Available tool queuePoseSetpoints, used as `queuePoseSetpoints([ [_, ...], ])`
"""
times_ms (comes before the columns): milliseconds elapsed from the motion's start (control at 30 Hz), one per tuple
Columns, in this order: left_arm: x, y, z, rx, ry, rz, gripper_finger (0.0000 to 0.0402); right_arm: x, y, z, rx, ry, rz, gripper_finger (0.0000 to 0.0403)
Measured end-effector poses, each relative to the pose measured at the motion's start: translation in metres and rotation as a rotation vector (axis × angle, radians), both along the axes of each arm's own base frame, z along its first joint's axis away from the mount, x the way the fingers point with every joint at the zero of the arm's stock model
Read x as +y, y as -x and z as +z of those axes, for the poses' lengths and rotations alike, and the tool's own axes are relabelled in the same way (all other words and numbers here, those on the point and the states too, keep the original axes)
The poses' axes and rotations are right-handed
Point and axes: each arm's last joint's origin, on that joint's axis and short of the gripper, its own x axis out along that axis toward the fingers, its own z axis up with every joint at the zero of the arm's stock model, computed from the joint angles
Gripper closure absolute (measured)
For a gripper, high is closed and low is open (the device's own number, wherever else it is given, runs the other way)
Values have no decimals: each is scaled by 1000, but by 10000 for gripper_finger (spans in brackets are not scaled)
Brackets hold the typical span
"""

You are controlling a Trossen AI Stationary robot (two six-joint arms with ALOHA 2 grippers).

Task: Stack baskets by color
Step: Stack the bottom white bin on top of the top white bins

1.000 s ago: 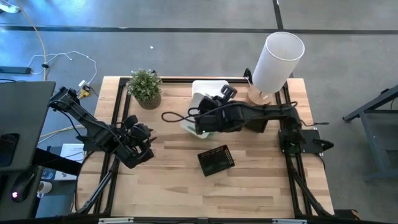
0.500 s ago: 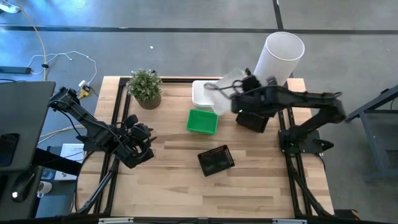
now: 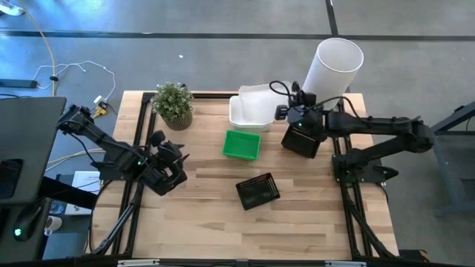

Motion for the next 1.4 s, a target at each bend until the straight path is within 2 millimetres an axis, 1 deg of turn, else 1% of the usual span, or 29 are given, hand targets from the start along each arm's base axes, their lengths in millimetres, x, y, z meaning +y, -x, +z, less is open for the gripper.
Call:
queuePoseSetpoints([
  [133,5,-2,0,6,-5,20,245,-12,-9,-15,-100,-17,9,403],
  [267,6,-2,0,18,-14,15,245,-22,-16,-23,-163,-17,1,403],
  [467,5,-2,0,21,-11,8,245,-35,-32,-36,-196,-55,29,403],
  [633,5,-2,0,22,-10,7,245,-43,-38,-50,-184,-96,19,403],
  [800,5,-2,0,21,-9,7,245,-51,-40,-59,-199,-164,28,403],
  [967,5,-2,0,22,-6,7,245,-56,-39,-62,-193,-185,17,403],
  [1133,5,-2,0,26,4,3,245,-57,-38,-64,-181,-215,23,403],
  [1400,5,-2,0,24,1,4,245,-60,-36,-73,-134,-244,-11,403],
])
